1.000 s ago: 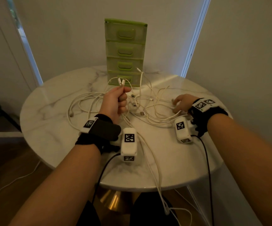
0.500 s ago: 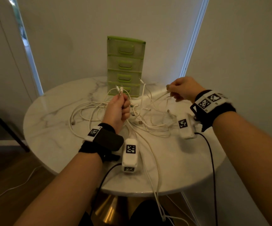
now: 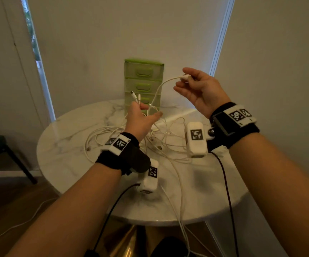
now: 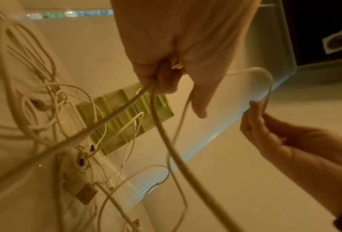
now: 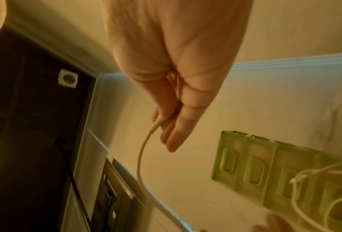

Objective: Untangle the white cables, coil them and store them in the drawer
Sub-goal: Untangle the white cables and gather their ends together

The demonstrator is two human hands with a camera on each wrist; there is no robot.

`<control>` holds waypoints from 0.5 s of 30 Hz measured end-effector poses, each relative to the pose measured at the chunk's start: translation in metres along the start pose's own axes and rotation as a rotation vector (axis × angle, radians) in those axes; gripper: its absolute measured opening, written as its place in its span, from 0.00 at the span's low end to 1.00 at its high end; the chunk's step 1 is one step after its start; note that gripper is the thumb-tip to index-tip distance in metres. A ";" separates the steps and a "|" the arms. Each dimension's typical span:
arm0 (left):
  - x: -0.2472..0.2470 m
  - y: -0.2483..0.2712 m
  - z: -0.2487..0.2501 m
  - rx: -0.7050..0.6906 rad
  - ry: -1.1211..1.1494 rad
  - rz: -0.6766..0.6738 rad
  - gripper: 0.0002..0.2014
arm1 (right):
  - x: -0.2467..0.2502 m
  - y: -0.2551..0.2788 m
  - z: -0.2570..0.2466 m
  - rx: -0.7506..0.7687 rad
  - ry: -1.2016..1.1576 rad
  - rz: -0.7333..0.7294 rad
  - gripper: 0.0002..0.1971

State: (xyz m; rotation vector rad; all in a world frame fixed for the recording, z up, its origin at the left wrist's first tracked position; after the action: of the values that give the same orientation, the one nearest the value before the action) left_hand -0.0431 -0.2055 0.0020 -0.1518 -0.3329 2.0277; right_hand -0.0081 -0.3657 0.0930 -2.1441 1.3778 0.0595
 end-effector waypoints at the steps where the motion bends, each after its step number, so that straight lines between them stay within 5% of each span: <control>1: 0.002 0.000 -0.002 -0.001 0.009 0.017 0.16 | 0.003 0.000 -0.004 0.022 -0.085 0.030 0.16; 4: 0.019 -0.002 -0.013 0.026 0.013 0.115 0.16 | 0.036 -0.002 -0.019 0.119 -0.267 0.259 0.18; 7: 0.037 -0.008 -0.022 0.048 -0.021 0.176 0.16 | 0.089 0.006 -0.022 0.179 -0.186 0.540 0.18; 15: 0.080 -0.020 -0.047 0.144 0.038 0.322 0.15 | 0.191 0.042 -0.013 0.246 -0.351 0.957 0.14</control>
State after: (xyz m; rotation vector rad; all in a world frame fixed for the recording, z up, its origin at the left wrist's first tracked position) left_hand -0.0507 -0.1182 -0.0342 -0.1620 -0.1432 2.3554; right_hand 0.0419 -0.5407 0.0209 -1.0568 1.9232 0.5673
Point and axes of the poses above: each hand's wrist, its own y-axis away from the middle knuckle, its own x-axis out of the back of the hand, z = x × y, the point moved 7 cm from there along -y, towards the middle knuckle, and after that the axes turned 4 degrees about x, right-handed, at the moved point
